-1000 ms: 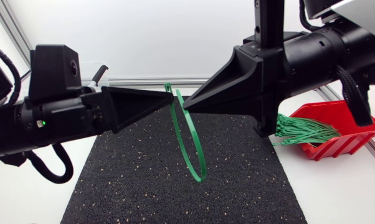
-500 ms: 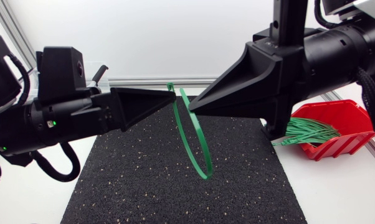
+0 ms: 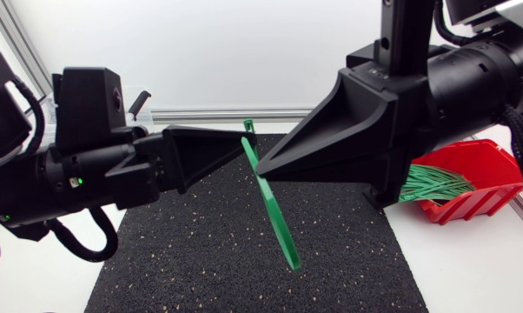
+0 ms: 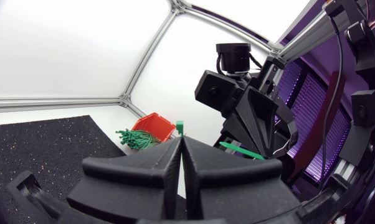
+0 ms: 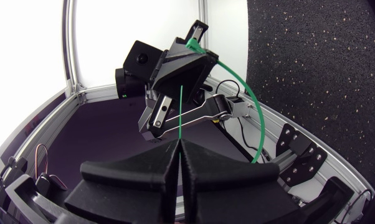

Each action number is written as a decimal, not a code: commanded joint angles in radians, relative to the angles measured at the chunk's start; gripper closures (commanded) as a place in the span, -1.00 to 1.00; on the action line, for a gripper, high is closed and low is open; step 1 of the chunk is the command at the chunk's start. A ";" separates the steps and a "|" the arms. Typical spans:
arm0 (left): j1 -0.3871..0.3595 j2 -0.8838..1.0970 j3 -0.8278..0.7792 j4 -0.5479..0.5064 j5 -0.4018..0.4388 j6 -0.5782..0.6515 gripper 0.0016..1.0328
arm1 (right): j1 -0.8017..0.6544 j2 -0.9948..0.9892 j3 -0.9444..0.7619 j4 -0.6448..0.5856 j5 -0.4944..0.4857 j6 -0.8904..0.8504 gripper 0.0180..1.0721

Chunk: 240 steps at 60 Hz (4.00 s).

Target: Take a green cable tie from the red box, thread the tail through the head to close it, then place it in the transparent bin on the left.

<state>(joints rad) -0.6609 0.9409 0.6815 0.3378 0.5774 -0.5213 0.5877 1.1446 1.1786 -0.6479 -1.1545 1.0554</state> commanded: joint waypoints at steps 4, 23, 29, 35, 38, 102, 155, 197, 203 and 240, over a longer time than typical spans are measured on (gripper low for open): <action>-0.019 -0.033 0.032 -0.002 -0.010 0.012 0.93 | 0.006 -0.005 -0.019 0.001 0.003 0.028 0.89; -0.043 -0.048 0.020 -0.017 -0.031 0.017 0.93 | 0.004 -0.032 -0.020 0.007 0.003 0.028 0.89; -0.052 -0.047 0.010 -0.019 -0.037 0.020 0.93 | 0.004 -0.042 -0.020 0.008 0.004 0.028 0.89; -0.062 -0.048 0.010 -0.022 -0.047 0.023 0.93 | 0.001 -0.040 -0.027 0.013 0.004 0.028 0.89; -0.066 -0.050 0.013 -0.025 -0.051 0.024 0.93 | 0.001 -0.039 -0.028 0.014 0.004 0.028 0.89; -0.075 -0.050 0.007 -0.036 -0.079 0.056 0.93 | 0.003 -0.029 -0.022 0.024 0.004 0.028 0.89; -0.086 -0.060 -0.016 -0.040 -0.097 0.066 0.93 | 0.003 -0.042 -0.023 0.034 0.009 0.026 0.89; -0.097 -0.103 -0.031 -0.052 -0.097 0.072 0.93 | -0.015 -0.026 -0.030 0.056 0.016 0.029 0.89; -0.097 -0.116 -0.037 -0.052 -0.105 0.081 0.93 | -0.017 -0.023 -0.028 0.060 0.015 0.031 0.89; -0.100 -0.108 -0.025 -0.048 -0.105 0.086 0.93 | -0.015 -0.002 -0.023 0.067 0.015 0.031 0.89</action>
<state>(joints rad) -0.7494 0.8364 0.6598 0.2817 0.4725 -0.4477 0.5797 1.1263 1.1606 -0.5949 -1.1435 1.0554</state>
